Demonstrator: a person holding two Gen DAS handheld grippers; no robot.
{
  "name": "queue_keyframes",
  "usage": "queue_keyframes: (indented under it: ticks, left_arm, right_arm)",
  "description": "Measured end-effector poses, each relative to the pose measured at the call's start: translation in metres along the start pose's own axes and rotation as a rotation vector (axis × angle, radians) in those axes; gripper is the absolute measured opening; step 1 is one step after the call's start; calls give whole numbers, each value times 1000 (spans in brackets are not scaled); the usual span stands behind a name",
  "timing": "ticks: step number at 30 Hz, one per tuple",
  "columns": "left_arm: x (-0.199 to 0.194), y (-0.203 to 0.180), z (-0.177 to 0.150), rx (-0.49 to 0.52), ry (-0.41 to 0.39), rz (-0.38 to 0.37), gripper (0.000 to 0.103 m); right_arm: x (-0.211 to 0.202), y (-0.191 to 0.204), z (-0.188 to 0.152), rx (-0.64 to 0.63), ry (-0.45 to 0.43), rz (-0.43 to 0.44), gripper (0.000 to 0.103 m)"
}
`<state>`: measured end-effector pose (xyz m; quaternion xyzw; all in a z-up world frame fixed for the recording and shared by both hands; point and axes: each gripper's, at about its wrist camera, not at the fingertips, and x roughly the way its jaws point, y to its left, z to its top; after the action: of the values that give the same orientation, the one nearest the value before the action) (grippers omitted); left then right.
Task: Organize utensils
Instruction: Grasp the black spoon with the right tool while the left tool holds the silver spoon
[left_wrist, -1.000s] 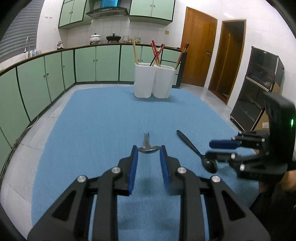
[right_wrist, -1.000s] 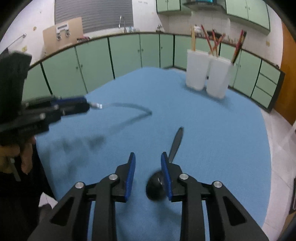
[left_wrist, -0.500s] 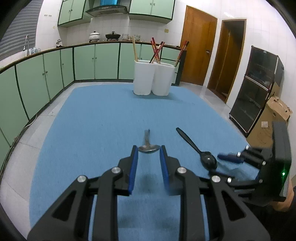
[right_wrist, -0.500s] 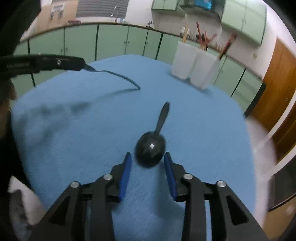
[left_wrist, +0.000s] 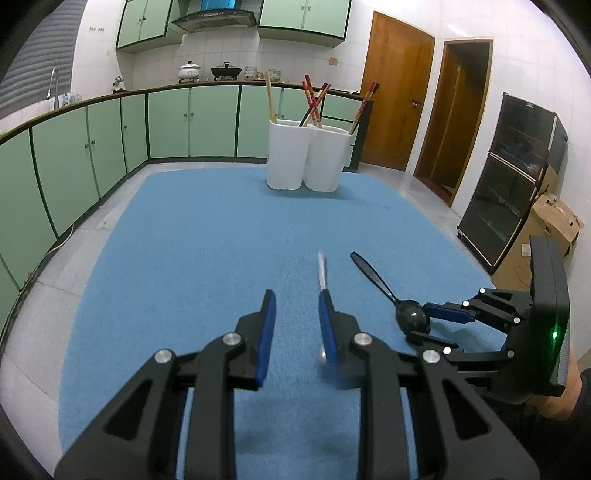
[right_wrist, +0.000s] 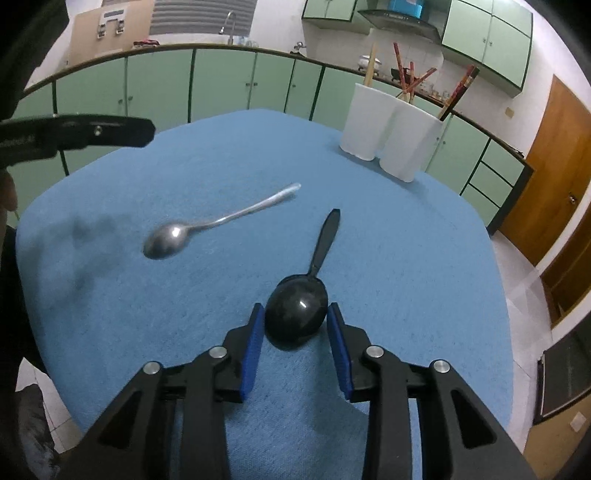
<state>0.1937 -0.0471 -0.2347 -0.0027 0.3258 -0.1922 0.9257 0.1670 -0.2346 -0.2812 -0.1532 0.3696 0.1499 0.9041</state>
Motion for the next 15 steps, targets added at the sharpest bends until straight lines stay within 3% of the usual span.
queue_keyframes:
  ticks: [3, 6, 9, 14, 15]
  left_arm:
    - [1, 1, -4, -15, 18, -19, 23]
    - [11, -1, -19, -32, 109, -72, 24]
    - [25, -10, -32, -22, 165, -86, 26]
    - [48, -28, -37, 11, 176, -59, 49]
    - [51, -31, -36, 24, 175, -47, 49]
  right_arm:
    - [-4, -16, -2, 96, 4, 38, 34]
    - [-5, -20, -5, 82, 14, 37, 34]
    - [-2, -36, -9, 188, 22, 117, 34]
    - [-4, -38, -14, 194, 19, 122, 34]
    - [-4, -38, -15, 196, 18, 123, 34]
